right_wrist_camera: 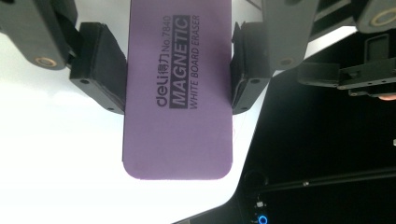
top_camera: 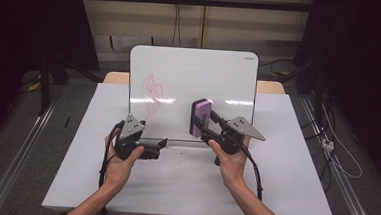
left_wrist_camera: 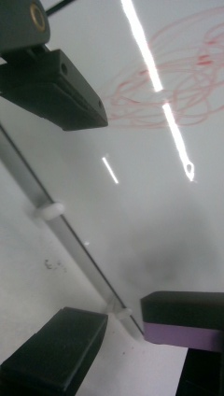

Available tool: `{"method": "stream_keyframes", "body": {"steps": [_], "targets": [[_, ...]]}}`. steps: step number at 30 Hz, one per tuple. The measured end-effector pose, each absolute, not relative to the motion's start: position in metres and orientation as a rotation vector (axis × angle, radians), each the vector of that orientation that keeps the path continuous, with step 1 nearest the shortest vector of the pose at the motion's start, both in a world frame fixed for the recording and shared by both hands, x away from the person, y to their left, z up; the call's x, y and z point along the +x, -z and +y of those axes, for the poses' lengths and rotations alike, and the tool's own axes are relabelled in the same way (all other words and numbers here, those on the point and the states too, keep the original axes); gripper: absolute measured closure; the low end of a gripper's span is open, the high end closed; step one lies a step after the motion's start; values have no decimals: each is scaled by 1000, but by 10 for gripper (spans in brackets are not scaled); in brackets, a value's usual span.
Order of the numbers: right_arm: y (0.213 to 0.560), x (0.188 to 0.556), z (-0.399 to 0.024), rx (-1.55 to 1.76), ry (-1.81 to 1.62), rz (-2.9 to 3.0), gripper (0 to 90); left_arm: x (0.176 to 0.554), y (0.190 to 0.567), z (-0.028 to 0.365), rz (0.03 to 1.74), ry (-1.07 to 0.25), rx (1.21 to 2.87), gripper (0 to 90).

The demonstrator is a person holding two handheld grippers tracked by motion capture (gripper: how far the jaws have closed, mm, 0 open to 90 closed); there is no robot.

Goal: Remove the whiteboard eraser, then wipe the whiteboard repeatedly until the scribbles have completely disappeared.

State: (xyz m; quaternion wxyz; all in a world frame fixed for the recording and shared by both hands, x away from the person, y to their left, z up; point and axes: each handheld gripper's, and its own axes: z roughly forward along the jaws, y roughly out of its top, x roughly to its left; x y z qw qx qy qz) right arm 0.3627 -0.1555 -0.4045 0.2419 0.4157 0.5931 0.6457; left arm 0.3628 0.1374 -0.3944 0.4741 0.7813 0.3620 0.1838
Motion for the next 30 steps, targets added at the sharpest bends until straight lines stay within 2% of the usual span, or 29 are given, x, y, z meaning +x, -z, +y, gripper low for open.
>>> {"method": "stream_keyframes", "body": {"steps": [8,16,18,22,30], "targets": [[407,362,-154,1123,-1731,1654,416,348,405,167,937,-526,1906,59],[409,364,-147,1098,-1697,1695,416,324,416,193,907,-588,1811,62],[407,365,-144,1079,-1678,1710,416,322,419,195,899,-611,1833,54],[403,371,-138,1044,-1636,1739,416,324,430,198,972,-537,1840,53],[389,390,-117,944,-1466,1851,417,325,436,201,997,-513,1863,55]]}}
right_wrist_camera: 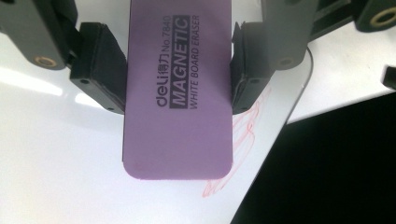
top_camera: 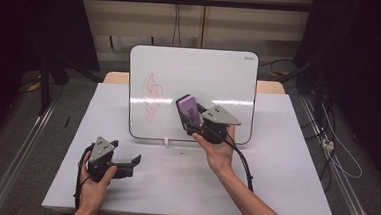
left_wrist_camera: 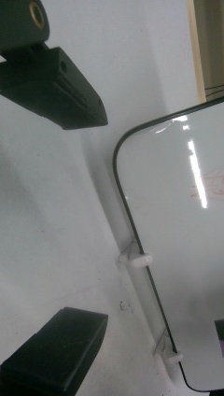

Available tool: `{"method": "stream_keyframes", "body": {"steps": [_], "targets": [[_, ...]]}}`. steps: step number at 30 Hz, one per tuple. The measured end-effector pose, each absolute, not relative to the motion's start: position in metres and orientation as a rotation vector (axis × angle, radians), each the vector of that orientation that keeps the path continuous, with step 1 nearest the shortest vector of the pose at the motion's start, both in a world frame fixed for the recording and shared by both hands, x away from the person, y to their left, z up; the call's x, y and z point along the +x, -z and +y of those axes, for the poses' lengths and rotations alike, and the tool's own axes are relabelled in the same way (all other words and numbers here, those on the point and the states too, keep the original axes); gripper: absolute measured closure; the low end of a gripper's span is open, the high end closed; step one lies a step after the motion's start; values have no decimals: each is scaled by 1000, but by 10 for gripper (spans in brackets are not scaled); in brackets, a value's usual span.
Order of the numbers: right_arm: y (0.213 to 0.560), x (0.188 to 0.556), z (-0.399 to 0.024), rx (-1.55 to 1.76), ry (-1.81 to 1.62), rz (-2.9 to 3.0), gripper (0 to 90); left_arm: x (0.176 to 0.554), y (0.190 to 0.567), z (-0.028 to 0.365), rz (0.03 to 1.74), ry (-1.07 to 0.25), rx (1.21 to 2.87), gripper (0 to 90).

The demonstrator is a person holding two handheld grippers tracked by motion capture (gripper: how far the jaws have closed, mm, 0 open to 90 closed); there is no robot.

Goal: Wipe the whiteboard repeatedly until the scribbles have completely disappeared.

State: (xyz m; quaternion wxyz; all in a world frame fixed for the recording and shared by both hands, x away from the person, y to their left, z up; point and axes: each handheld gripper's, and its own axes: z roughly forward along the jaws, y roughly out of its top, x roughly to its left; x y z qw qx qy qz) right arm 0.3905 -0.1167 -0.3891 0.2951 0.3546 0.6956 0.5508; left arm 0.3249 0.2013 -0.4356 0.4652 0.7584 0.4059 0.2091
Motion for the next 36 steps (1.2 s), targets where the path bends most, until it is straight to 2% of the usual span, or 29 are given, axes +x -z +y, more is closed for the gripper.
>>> {"method": "stream_keyframes", "body": {"steps": [13,36], "targets": [[366,409,-78,875,-1319,1943,417,324,433,204,996,-512,1848,56],[325,446,-43,678,-990,1934,418,323,433,202,971,-540,1871,57]]}}
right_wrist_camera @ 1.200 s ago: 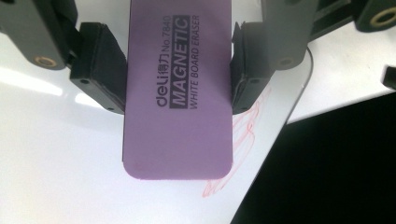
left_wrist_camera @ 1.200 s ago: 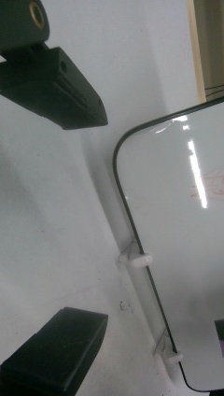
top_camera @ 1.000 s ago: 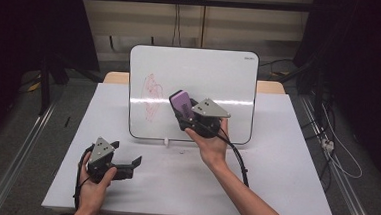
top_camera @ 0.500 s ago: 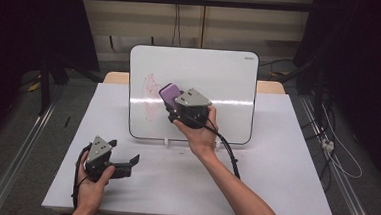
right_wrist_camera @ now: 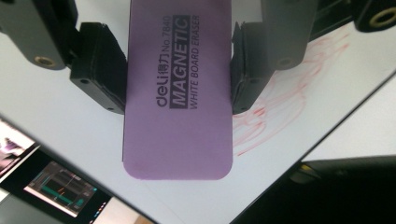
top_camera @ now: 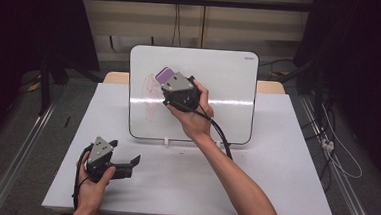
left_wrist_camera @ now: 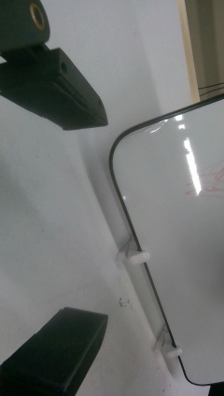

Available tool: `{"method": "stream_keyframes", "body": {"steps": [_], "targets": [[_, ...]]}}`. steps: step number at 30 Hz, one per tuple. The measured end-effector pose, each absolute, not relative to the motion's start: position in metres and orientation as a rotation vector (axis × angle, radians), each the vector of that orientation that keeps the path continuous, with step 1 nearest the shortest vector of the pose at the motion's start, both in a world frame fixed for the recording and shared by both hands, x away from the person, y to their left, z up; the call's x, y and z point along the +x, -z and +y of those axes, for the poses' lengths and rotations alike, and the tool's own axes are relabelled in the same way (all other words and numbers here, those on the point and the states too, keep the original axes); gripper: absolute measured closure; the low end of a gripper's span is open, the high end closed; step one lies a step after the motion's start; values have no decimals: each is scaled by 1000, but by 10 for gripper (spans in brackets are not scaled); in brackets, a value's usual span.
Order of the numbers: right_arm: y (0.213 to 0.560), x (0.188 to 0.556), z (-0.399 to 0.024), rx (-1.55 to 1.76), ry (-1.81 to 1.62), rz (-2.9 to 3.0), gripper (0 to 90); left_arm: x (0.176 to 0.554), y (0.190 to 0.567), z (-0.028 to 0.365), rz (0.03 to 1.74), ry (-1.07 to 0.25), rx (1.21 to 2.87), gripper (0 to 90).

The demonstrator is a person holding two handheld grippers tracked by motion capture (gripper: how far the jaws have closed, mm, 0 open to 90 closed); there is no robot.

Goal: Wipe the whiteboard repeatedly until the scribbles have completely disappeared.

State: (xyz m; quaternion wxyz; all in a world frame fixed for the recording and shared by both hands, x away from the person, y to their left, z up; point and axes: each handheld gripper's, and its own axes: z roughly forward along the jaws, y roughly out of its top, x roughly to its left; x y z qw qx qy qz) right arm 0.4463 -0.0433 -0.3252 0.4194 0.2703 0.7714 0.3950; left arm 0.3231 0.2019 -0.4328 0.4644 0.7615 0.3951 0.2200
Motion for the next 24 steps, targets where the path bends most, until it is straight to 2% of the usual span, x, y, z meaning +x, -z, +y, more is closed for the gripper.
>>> {"method": "stream_keyframes", "body": {"steps": [3,6,16,24], "targets": [[322,451,-30,615,-911,1942,418,323,432,201,962,-547,1876,56],[320,456,-16,565,-822,1944,418,320,430,200,939,-613,1884,57],[337,472,4,509,-692,1929,418,320,431,199,922,-587,1901,51],[344,474,9,493,-669,1913,418,324,434,203,976,-538,1881,52]]}}
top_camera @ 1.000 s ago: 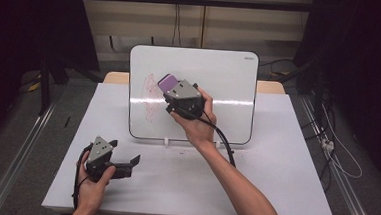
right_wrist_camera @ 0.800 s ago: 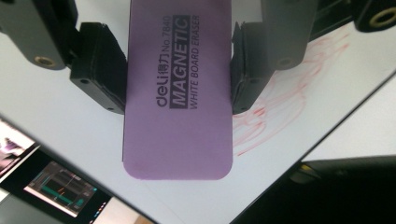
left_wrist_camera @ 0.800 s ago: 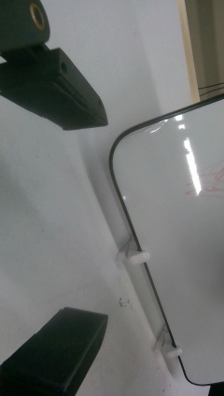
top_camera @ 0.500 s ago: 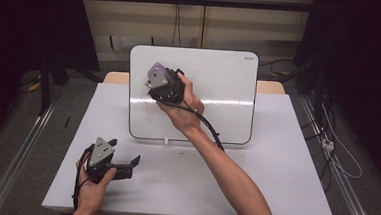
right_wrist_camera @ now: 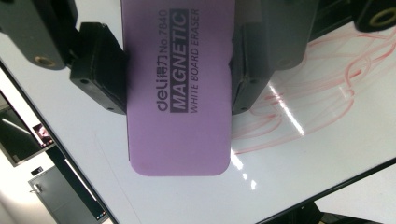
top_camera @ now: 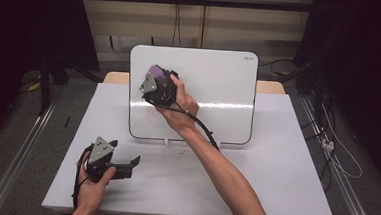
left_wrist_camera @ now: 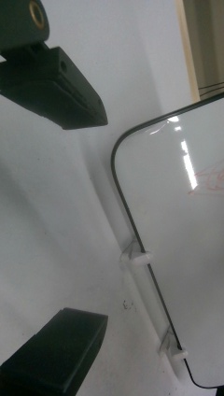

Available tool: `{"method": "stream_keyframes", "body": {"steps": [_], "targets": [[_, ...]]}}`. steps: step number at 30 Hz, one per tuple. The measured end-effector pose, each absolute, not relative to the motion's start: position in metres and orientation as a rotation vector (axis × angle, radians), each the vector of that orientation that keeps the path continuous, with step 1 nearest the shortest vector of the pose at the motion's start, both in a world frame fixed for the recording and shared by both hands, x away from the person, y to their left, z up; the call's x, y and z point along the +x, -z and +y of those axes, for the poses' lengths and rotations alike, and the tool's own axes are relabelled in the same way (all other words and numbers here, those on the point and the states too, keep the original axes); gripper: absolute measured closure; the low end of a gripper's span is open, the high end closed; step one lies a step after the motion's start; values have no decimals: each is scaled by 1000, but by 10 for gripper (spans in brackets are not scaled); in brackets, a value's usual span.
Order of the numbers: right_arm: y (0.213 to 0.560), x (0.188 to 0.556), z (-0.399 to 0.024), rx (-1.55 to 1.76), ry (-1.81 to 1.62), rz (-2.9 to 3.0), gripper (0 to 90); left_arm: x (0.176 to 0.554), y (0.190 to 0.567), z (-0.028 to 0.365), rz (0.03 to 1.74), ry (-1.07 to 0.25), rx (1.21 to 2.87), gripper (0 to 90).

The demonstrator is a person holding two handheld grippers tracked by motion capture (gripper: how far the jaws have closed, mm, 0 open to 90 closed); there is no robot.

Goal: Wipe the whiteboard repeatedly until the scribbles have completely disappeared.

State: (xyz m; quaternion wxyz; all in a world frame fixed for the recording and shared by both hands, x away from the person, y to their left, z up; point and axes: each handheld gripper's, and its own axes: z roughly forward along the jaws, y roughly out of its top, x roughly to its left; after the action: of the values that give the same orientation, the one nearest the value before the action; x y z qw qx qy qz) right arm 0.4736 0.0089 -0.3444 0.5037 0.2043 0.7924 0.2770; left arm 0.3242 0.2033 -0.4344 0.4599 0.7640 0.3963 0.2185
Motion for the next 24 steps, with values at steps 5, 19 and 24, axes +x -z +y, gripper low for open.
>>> {"method": "stream_keyframes", "body": {"steps": [5,19,24], "targets": [[351,468,13,469,-665,1935,418,324,434,203,965,-541,1888,53],[356,466,13,483,-736,1991,418,322,434,200,953,-523,1892,54],[337,485,-2,541,-756,1953,418,322,434,201,959,-525,1877,54]]}}
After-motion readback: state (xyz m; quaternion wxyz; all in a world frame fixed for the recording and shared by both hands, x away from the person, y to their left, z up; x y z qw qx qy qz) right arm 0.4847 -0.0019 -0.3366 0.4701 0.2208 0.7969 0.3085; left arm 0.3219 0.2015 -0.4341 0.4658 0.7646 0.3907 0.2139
